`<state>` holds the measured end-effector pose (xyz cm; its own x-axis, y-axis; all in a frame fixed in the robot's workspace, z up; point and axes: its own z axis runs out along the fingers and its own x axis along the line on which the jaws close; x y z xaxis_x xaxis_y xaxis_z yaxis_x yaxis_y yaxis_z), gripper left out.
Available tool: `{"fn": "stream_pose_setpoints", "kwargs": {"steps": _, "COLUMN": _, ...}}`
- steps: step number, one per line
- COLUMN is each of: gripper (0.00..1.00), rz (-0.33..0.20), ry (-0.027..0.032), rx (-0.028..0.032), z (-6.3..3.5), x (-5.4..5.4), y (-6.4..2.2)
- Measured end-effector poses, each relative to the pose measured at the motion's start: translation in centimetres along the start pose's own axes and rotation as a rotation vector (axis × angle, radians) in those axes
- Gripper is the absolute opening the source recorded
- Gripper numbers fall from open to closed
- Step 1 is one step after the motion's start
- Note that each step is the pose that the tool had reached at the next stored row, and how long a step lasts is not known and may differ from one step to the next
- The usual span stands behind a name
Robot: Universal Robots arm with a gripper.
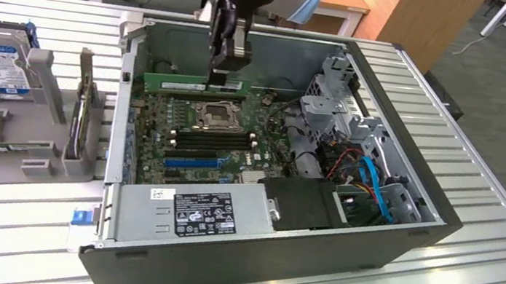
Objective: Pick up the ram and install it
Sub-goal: 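Pick up the ram and move it above insertion slot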
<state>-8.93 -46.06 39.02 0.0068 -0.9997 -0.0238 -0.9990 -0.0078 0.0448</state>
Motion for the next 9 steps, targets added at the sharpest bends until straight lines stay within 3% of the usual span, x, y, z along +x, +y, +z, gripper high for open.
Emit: {"fn": "stream_pose_setpoints", "kwargs": {"steps": 9, "gripper": 0.12, "rz": 0.000, "ry": 0.0000, "rx": -0.0001, "z": -0.06, "x": 0.0, "y": -1.43}}
